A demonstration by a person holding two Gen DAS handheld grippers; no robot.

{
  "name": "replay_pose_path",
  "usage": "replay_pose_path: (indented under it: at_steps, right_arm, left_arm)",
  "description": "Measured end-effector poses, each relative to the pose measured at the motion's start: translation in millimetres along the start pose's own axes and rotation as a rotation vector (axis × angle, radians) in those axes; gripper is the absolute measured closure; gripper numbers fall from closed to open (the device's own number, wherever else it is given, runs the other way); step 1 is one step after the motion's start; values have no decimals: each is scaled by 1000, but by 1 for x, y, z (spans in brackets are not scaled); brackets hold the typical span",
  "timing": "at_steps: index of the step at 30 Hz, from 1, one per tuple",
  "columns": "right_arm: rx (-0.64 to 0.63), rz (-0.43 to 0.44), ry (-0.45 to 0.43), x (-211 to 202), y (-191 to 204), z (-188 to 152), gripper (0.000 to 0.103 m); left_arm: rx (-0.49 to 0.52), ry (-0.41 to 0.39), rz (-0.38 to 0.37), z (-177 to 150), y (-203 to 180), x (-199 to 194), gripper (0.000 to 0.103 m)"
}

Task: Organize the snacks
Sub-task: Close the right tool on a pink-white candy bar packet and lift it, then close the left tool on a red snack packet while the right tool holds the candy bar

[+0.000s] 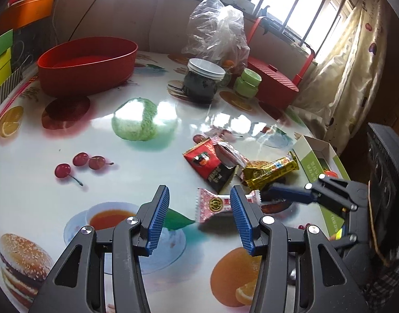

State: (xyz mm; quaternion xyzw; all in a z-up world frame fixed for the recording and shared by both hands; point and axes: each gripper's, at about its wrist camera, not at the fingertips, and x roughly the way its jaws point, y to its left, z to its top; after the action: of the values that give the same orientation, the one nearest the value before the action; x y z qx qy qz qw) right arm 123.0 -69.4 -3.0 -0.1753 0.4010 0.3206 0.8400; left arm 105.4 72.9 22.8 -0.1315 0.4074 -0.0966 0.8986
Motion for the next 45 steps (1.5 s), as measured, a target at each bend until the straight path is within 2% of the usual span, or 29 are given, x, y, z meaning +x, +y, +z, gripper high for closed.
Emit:
replay_pose_path:
  at_steps: [4,8,11,14,17,19,21,26,36,45]
  right_arm:
    - [10,-11,-40,0,-2,10,49]
    - [-39,39,-21,14,9,18,49]
    - [-76,43,14,25,20,21,49]
    - [-66,70,11,25,23,20,51]
    - [-53,65,5,24,24,17,61]
    - [-35,58,4,22,23,16,79]
    - [-23,51,6,21,22,14,84]
    - [11,42,5,10,20,0,85]
    - [72,4,-3,-14,15,-33,85]
    - [122,-11,-20,-23,7,-49,85]
  left_arm:
    - [-17,0,8,0,8,-3,53]
    - [-35,9,21,-1,18,-4,53]
    - [-52,17,29,-1,24,-4,53]
    - [-63,16,28,1,29,-4,53]
    - [-60,14,29,3,29,-4,53]
    - [-54,15,25,5,28,-3,53]
    - [-49,17,18,8,25,-1,53]
    - [-41,27,-16,17,15,10,53]
    - [-60,65,-21,36,-6,41,53]
    - [-51,105,79,40,-19,61,53]
